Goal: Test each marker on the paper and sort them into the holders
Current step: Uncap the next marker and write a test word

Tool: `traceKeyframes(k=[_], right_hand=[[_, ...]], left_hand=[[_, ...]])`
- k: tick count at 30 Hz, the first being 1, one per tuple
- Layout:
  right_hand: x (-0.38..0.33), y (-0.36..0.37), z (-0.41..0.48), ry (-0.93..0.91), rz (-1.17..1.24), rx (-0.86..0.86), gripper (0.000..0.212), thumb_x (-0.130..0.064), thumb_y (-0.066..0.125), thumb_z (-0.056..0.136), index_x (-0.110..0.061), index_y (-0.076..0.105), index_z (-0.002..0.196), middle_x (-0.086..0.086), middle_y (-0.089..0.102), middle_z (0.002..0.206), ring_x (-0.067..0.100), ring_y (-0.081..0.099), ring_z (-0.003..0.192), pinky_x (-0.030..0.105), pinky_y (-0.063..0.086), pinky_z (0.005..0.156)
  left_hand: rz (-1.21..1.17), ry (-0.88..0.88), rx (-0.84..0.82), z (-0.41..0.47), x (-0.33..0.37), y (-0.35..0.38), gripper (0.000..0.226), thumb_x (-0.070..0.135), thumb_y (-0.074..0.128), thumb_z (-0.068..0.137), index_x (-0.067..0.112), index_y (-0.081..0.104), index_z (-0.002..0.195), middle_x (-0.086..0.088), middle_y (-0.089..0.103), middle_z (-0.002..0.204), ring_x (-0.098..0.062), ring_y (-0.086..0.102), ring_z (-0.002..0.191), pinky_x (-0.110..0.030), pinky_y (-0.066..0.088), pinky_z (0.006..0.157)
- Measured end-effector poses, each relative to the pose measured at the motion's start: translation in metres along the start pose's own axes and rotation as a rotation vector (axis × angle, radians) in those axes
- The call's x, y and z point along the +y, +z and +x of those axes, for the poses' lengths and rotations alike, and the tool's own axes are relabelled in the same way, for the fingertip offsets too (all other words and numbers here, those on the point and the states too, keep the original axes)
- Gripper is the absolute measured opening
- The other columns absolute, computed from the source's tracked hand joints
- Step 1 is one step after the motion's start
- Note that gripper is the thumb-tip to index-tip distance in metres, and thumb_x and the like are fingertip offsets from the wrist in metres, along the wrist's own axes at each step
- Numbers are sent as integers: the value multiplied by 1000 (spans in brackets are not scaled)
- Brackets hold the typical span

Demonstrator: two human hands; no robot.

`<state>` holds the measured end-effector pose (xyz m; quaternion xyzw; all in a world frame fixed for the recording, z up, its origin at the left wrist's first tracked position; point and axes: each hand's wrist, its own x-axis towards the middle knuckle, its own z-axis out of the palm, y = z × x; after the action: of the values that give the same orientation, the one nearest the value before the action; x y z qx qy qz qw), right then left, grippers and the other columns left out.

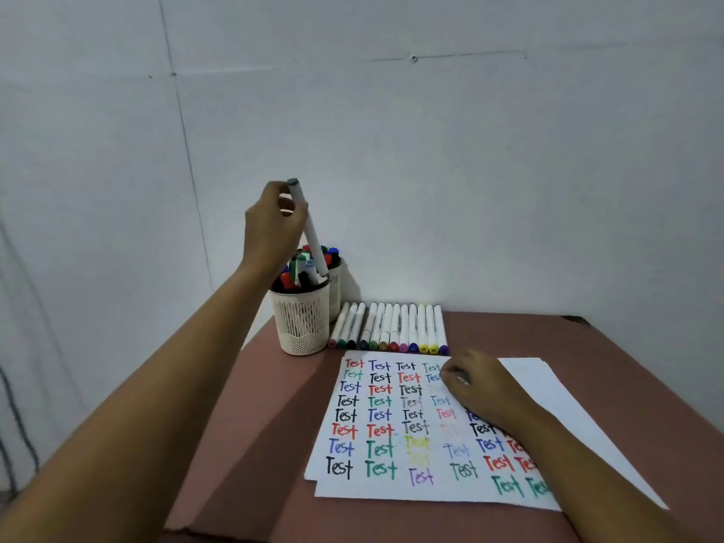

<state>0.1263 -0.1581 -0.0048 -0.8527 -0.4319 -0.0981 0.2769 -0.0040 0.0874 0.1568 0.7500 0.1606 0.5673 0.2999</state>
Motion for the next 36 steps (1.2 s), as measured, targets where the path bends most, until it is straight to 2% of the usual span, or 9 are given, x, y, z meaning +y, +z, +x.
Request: traceKeyframes(k=[6,10,13,17,21,24,26,32,36], right_hand=[[0,0,1,-17,13,7,20,-21,54,93,-12,71,100,-8,55,91,6,51,87,19,39,75],[3,1,2,-14,10,-3,20,-24,54,93,-15,69,102,-3,61,103,7,50,92,20,39,78],[4,2,2,-8,1,-3,19,-24,54,94,-15,69,102,-2,61,105,7,50,94,19,36,77],[4,3,3,-8,-4,-3,20,-23,54,94,-13,69,103,0,62,106,9,51,97,18,34,77],[4,2,3,-13,-6,-5,20,-22,54,94,-14,69,103,-1,61,106,6,48,93,18,34,77],[4,2,4,-7,8,-11,19,-22,55,93,-14,69,103,-2,62,104,6,49,93,20,37,78],[4,2,4,0,9,-19,18,-23,55,93,-15,69,102,-3,60,103,9,51,97,22,39,80],[2,2,3,-8,26,-6,15,-18,56,92,-11,69,96,-9,53,91,9,51,91,21,37,74],[-2,2,8,104,75,15,17,-21,52,94,-14,67,92,-10,55,84,9,52,82,17,35,61]], left_hand=[[180,-15,-104,12,-20,-1,30,17,52,93,7,47,122,-7,60,100,-18,56,80,-23,47,58],[336,35,-229,3,-39,4,32,12,49,93,13,40,124,-14,63,81,-28,58,65,-34,50,56],[453,60,-284,-1,-49,7,23,15,45,94,11,49,117,-17,65,87,-35,61,77,-47,53,72],[596,54,-356,-10,-60,14,29,26,41,97,8,58,113,-15,60,106,-32,56,96,-46,45,88],[567,185,-201,-22,-56,18,32,21,48,94,8,58,121,-18,57,119,-36,53,106,-46,40,90],[461,326,-46,-44,-35,28,33,19,48,88,4,62,114,-19,61,108,-38,57,95,-46,43,79],[372,401,-52,-68,-24,40,35,23,43,87,5,64,108,-16,63,102,-35,59,89,-43,45,76],[332,246,-617,-137,-39,86,31,24,48,94,13,59,121,-9,55,121,-24,51,111,-39,44,92],[392,225,-865,-156,-53,93,36,27,43,96,15,54,128,-9,51,128,-25,48,116,-32,41,95]])
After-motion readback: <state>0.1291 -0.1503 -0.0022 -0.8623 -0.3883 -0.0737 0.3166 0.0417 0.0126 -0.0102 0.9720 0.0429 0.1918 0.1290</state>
